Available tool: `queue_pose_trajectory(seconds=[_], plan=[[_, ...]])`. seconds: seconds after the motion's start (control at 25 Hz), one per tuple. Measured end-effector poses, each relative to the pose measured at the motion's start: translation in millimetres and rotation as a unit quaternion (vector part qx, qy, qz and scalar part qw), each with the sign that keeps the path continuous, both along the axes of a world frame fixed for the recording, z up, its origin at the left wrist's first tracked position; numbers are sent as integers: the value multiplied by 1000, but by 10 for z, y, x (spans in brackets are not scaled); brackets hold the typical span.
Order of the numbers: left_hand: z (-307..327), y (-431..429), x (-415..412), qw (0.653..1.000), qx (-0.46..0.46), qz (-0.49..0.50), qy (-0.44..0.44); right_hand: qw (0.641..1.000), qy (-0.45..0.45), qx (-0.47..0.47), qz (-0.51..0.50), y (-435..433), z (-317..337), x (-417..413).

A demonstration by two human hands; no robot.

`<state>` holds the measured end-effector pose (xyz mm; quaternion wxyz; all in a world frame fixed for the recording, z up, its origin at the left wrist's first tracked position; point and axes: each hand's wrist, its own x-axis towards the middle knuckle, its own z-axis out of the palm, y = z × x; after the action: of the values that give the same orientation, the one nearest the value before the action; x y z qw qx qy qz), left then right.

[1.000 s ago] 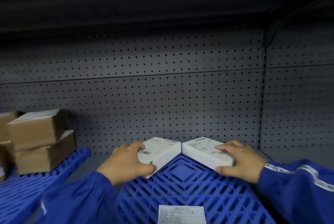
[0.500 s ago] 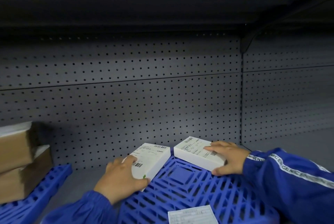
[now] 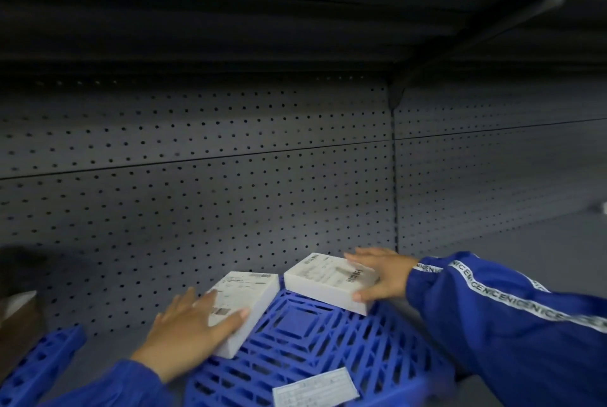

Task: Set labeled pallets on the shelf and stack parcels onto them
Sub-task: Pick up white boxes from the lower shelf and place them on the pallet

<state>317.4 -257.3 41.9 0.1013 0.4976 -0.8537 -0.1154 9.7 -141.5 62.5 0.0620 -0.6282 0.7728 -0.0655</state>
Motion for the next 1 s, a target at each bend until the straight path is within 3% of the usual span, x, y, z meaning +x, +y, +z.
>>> queue_pose_trajectory(seconds=[0.16, 0.24, 0.32, 0.48, 0.68, 1.0], plan=[[375, 161, -178, 998, -43, -52, 17, 990, 28, -134, -17, 477, 198, -84], [502, 400, -304, 990, -97, -62, 84, 978, 67, -196, -10, 782, 234, -163], [527, 568, -502, 959, -175, -115, 191, 960, 118, -253, -4, 1120, 243, -258], [588, 1238, -1224, 914, -244, -202, 254, 905, 208, -372, 24, 1802, 139, -705], [679, 2569, -2457, 860, -297, -251, 329, 881, 249, -403, -21, 2818, 109, -1635], [526, 4020, -4608, 832, -323, -260, 369, 877, 217, -399, -154, 4162, 124, -3139]])
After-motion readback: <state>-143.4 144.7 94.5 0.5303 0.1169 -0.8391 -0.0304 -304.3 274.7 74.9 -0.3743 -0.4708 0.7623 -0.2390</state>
